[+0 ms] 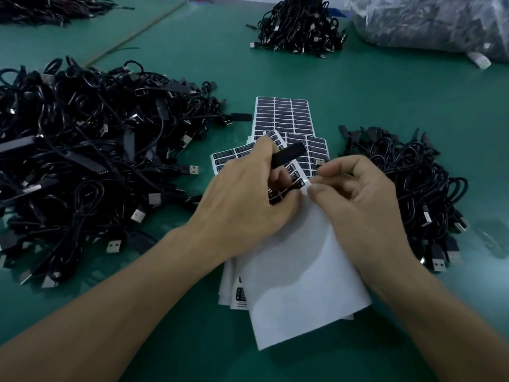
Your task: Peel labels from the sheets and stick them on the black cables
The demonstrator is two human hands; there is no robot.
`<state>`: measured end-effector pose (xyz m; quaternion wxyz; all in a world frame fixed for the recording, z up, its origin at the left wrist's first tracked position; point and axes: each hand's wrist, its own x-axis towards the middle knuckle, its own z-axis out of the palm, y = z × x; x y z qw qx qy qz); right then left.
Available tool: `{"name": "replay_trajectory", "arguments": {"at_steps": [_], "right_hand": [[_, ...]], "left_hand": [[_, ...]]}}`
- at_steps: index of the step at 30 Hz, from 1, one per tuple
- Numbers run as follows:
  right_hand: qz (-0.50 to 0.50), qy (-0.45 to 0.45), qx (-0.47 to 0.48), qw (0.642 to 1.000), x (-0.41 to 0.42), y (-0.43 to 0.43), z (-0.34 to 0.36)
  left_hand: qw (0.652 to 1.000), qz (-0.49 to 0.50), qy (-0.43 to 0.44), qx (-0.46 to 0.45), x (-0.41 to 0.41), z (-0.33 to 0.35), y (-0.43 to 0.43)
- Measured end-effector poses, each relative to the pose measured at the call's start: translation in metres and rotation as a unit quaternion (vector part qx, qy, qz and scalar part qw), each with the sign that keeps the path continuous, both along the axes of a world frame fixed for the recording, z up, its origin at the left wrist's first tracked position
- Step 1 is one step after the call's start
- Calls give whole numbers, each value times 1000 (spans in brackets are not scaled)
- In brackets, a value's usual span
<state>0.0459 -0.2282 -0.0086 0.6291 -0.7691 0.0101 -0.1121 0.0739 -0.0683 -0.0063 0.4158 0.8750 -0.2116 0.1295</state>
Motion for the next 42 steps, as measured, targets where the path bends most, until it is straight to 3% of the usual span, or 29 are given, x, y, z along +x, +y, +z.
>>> {"name": "replay_trajectory", "arguments": {"at_steps": [9,15,25,30,36,42], "right_hand": [[-20,-17,4,1000,-3,2,2],[-20,-38,-47,998,-5,5,4],[-33,-56,-57,996,-11,9,6],[-82,-93,-178,976,-12,7,6],[-44,-53,-333,940,-11,8,2],[-71,-134,-341,928,-10,15,3]], "left_hand": [[998,17,-51,-34,-5,5,-3],[996,24,-64,-50,-7,5,-4],[994,39,-97,-24,-4,4,-5],[989,87,-96,-77,3,2,0],[985,96,-63,-126,4,-2,-1],[986,82,-59,-136,-1,-4,-7]]}}
